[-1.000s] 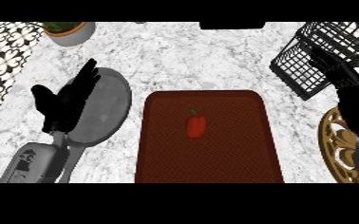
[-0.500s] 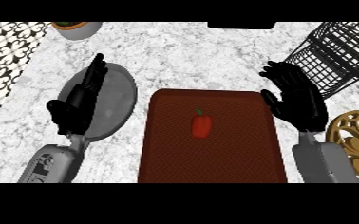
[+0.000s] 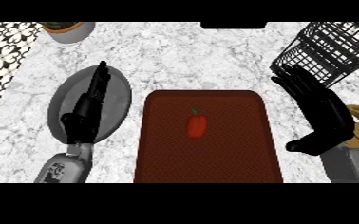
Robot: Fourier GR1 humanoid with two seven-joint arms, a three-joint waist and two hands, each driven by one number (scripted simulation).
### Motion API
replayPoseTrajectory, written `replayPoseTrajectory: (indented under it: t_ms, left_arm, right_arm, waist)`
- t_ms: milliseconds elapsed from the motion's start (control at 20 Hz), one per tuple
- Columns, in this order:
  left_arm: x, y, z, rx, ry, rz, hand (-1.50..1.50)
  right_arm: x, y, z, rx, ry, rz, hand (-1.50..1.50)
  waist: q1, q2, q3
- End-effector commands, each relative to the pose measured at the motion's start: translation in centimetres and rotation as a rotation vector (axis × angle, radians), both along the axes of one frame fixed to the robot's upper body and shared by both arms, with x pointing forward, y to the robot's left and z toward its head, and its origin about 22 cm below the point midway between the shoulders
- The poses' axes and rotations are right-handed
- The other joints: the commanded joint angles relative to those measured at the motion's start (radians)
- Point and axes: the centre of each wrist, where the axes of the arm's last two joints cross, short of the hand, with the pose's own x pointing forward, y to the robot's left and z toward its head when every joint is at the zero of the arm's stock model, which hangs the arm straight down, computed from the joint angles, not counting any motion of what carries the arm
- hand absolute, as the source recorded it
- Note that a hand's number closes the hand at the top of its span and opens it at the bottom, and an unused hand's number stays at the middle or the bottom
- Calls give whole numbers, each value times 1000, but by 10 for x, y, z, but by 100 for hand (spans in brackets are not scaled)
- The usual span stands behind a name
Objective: Pick the bell pepper from the tray and place it in the tiered basket
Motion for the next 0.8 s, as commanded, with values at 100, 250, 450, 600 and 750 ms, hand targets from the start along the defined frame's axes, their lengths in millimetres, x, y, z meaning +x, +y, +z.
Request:
replayPoseTrajectory:
  t_ms: [100, 250, 450, 600, 750]
  left_arm:
    - [2, 6, 0, -5, 2, 28, 0]
    - [4, -1, 2, 21, -9, 13, 0]
    - [-9, -2, -10, 8, 5, 1, 0]
    - [0, -6, -2, 1, -22, 2, 0]
    - [-8, -17, -7, -1, 3, 3, 0]
  right_arm:
    - [-2, -20, 72, -581, -137, 84, -150]
    - [-4, 4, 111, -838, -262, 86, -150]
    - [-16, 41, 144, -1081, -336, 57, -150]
    - [-27, 80, 152, -1179, -317, 41, -150]
    - [-42, 129, 154, -1227, -284, 55, -150]
  waist:
    - [-18, -7, -5]
    - [-16, -10, -6]
    - [0, -9, -6]
    - [3, -3, -5]
    - [15, -3, -5]
